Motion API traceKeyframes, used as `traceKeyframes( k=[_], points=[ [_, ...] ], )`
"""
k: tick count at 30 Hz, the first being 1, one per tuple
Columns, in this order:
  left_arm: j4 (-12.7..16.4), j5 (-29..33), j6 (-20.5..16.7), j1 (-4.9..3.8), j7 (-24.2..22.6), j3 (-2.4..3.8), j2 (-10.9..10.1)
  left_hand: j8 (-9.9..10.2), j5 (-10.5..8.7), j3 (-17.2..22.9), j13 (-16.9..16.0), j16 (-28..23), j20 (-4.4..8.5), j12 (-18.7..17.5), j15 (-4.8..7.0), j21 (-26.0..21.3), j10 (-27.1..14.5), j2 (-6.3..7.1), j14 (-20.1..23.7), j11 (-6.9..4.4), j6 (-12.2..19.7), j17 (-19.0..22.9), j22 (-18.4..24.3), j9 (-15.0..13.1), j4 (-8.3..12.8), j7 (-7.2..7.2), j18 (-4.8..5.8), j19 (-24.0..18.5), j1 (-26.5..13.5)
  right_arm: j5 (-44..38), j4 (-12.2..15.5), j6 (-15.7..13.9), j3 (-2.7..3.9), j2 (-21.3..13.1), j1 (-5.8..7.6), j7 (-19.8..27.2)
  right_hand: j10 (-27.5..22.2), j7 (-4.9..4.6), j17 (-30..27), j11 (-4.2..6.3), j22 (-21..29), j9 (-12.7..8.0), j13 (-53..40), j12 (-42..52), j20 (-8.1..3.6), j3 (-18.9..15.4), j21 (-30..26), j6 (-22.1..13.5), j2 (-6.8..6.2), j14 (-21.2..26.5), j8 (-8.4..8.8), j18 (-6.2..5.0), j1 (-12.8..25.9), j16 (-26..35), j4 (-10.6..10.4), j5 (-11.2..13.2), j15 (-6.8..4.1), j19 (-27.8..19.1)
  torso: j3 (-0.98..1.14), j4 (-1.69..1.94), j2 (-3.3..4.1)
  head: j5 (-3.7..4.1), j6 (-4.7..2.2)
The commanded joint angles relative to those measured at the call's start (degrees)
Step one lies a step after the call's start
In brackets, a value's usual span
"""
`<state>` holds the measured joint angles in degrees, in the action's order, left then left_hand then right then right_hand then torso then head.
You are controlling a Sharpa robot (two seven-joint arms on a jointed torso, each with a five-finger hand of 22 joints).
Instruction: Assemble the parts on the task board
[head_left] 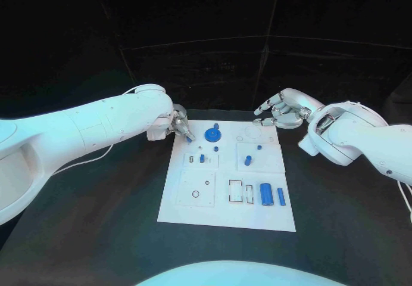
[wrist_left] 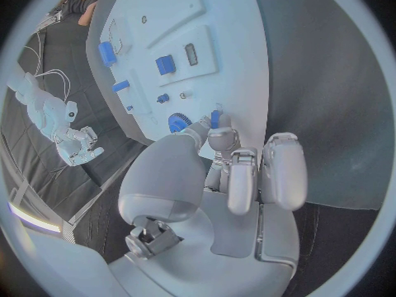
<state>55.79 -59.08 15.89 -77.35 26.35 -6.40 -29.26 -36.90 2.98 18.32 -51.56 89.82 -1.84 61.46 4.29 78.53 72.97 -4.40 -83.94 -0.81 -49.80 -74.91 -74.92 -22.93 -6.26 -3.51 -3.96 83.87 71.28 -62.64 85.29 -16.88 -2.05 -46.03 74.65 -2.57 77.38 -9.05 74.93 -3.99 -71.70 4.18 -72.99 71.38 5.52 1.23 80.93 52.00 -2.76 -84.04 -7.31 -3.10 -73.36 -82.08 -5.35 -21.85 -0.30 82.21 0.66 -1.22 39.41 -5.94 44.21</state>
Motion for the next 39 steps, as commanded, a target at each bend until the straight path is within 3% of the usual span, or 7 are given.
traceKeyframes(
  k=[1,10,16,20,25,29,39],
  points=[
    [0.34,2.54,-1.89,-0.08,-2.33,0.01,-0.41,-1.04,0.21,11.62,0.35,0.18,-0.2,-0.22,-0.24,-0.46,0.06,1.8,-6.06,-0.08,0.33,-15.09,-0.38,-0.27,7.31,-0.06,0.43,-0.21,-2.81,0.12,0.02,0.22,0.04,0.02,0.11,0.14,-0.1,0.13,1.25,0.2,-0.03,0.05,-0.03,-0.1,-0.29,-0.29,-0.24,-0.14,0.18,-2.91,-0.28,-0.59,-0.57,0.21,-0.07,-0.34,-0.46,0.07,0.01,0.01,-0.05,-0.07,0.03],
    [4.83,4.4,-5.06,-0.09,-1.9,-0.01,-3.59,-2.77,0.48,20.14,0.48,0.18,-0.18,0.08,-0.06,-0.58,0.67,4.0,-6.06,-0.13,0.18,-15.09,-0.54,-0.84,9.76,0.18,0.43,-0.17,-7.99,0.12,-0.02,0.36,0.04,-0.1,0.12,0.15,-0.08,0.14,1.27,0.2,-0.01,0.05,-0.05,-0.07,-0.29,-0.29,-0.25,-0.13,0.18,-2.92,-0.29,-0.6,-0.6,0.21,-0.07,-0.38,-0.46,0.07,0.06,0.11,-0.1,-0.35,0.03],
    [11.11,5.53,-8.55,0.08,-1.12,-0.18,-7.44,-3.56,2.02,22.79,0.46,0.18,-0.08,0.25,0.06,-0.56,0.95,4.73,-6.06,-0.26,-0.06,-15.09,-0.67,-1.09,10.79,0.32,0.44,-0.1,-9.96,0.15,-0.06,0.43,0.04,-0.22,0.12,0.07,-0.08,0.14,1.27,0.2,-0.01,0.05,-0.05,-0.07,-0.29,-0.29,-0.25,-0.13,0.18,-2.92,-0.29,-0.6,-0.6,0.21,-0.07,-0.38,-0.46,0.07,0.01,0.08,-0.12,-0.55,-0.03],
    [16.07,5.7,-11.18,0.37,-0.88,-1.0,-10.48,-3.82,2.32,23.53,0.48,0.18,-0.04,0.29,0.1,-0.52,1.04,4.93,-6.06,-0.3,-0.11,-15.09,-0.76,-1.17,11.09,0.37,0.46,-0.06,-10.57,0.19,-0.05,0.47,0.04,-0.32,0.12,0.0,-0.05,0.14,1.18,0.21,0.03,0.06,-0.08,-0.03,-0.29,-0.32,-0.27,-0.12,0.16,-2.9,-0.31,-0.61,-0.62,0.26,-0.08,-0.43,-0.46,0.05,0.05,0.16,-0.06,-0.71,-0.08],
    [20.93,4.42,-14.39,0.89,-0.72,-1.85,-13.36,-3.97,2.42,23.92,0.6,0.18,-0.02,0.22,0.13,-0.46,1.03,5.09,-6.06,-0.34,-0.15,-15.09,-0.85,-1.22,11.29,0.39,0.48,-0.01,-10.82,0.22,-0.07,0.55,0.03,-0.39,0.12,-0.03,-0.05,0.14,1.18,0.21,0.03,0.06,-0.08,-0.03,-0.29,-0.32,-0.27,-0.12,0.16,-2.9,-0.31,-0.61,-0.62,0.26,-0.08,-0.43,-0.46,0.05,-0.03,0.55,-0.12,-0.57,0.04],
    [23.08,3.53,-16.12,1.46,0.18,-2.07,-14.65,-4.1,2.42,24.14,0.66,0.18,0.0,0.21,0.14,-0.36,1.07,5.18,-6.06,-0.36,-0.23,-15.09,-0.99,-1.26,11.36,0.41,0.51,0.05,-11.04,0.27,-0.09,0.59,0.03,-0.38,0.12,-0.01,-0.05,0.14,1.18,0.21,0.03,0.06,-0.08,-0.03,-0.29,-0.32,-0.27,-0.12,0.16,-2.9,-0.31,-0.61,-0.62,0.26,-0.08,-0.43,-0.46,0.05,-0.04,0.7,-0.12,-0.57,-0.12],
    [25.26,1.66,-16.6,2.55,1.61,-2.21,-15.61,-4.47,2.4,24.54,0.7,0.18,0.03,0.24,0.19,-0.37,1.19,5.43,-6.06,-0.42,-0.5,-15.09,-1.0,-1.39,11.48,0.48,0.5,0.06,-11.66,0.29,-0.25,0.75,0.03,-0.32,0.11,-0.22,-0.09,0.14,1.19,0.21,0.03,0.06,-0.02,-0.09,-0.29,-0.35,-0.28,-0.11,0.14,-2.9,-0.34,-0.6,-0.62,0.26,-0.1,-0.47,-0.47,0.05,-0.06,0.48,-0.02,-0.71,-0.03]
  ],
)
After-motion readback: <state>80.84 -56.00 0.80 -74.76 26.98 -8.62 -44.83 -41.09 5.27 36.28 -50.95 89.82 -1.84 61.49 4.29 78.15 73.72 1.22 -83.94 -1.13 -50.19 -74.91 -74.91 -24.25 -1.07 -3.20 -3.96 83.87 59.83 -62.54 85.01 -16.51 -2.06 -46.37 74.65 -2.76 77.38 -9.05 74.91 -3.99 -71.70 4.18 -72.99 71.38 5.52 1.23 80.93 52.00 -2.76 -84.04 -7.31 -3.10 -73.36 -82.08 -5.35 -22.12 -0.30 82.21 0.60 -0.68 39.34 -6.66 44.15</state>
